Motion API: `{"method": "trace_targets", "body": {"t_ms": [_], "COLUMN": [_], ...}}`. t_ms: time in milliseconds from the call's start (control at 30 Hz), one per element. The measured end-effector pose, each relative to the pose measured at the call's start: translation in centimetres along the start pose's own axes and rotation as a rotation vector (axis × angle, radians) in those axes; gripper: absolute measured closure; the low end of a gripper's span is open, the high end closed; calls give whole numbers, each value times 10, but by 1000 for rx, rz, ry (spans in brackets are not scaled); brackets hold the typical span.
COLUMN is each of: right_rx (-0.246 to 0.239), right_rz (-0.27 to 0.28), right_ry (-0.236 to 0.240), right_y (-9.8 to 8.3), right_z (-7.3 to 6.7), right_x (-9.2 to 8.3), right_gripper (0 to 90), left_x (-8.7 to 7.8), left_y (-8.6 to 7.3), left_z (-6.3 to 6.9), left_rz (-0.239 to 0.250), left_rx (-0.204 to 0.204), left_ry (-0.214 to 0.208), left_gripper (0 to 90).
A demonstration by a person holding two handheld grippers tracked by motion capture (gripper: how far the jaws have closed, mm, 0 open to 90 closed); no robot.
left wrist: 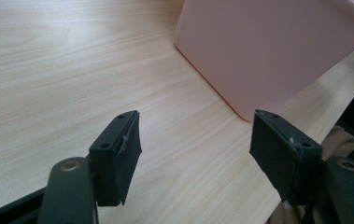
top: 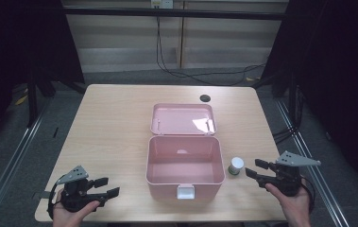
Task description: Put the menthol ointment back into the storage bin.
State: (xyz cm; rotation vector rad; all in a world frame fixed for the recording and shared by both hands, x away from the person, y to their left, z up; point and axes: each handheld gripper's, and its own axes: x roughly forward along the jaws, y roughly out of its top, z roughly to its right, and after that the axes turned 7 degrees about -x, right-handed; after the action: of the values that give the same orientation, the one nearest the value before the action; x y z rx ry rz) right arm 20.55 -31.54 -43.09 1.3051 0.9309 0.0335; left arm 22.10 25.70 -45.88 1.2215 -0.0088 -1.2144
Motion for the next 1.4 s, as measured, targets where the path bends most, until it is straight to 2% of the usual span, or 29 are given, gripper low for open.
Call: {"method": "trace_targets", "body": {"t_ms": [33, 100, 267, 367, 400, 433, 467, 500, 667, 767, 1000, 1200, 1233, 1267, 1333, 1367, 1400], "right_rx": [-8, 8, 29, 23, 23, 22, 22, 18, -1, -31, -85, -99, -102, -109, -118, -124, -124], "right_rz": [-22, -67, -138, -182, -182, -208, -208, -238, -261, -291, -378, -432, -438, -468, -475, -507, -507], "right_ry": [10, 46, 92, 94, 94, 104, 104, 113, 116, 112, 115, 115, 121, 120, 116, 115, 115], "right_y": [2, 7, 19, 27, 27, 32, 32, 36, 43, 50, 63, 70, 71, 73, 74, 77, 77], "right_z": [0, 1, 7, 8, 8, 10, 10, 11, 11, 11, 11, 12, 12, 13, 13, 13, 13], "right_x": [1, 5, 14, 18, 18, 20, 20, 23, 27, 30, 40, 46, 48, 51, 53, 55, 55], "right_gripper": [432, 385, 372, 350, 350, 344, 344, 339, 330, 337, 352, 381, 378, 349, 335, 304, 304], "left_x": [0, -1, 0, 0, 0, 0, 0, -1, -1, -1, -1, 0, -1, -1, -1, -1, -1], "left_y": [0, 0, 0, 0, 0, 0, 0, 0, 0, 0, 0, 0, 0, 0, 0, 0, 0], "left_z": [0, 0, 0, 0, 0, -1, -1, -1, -1, -1, -1, -1, -1, -1, -1, -1, -1], "left_rz": [0, 3, -6, -7, -7, -8, -8, -8, -8, -4, -6, -6, -6, -7, -7, -8, -8], "left_rx": [-5, -7, -5, -4, -4, -5, -5, -3, -5, -16, -13, -15, -12, -12, -11, -12, -12], "left_ry": [2, 0, -2, -1, -1, 2, 2, 3, 1, 1, 0, -2, -2, 1, 0, -1, -1], "left_gripper": [334, 334, 334, 335, 335, 335, 336, 336, 336, 335, 335, 335, 335, 335, 335, 335, 335]}}
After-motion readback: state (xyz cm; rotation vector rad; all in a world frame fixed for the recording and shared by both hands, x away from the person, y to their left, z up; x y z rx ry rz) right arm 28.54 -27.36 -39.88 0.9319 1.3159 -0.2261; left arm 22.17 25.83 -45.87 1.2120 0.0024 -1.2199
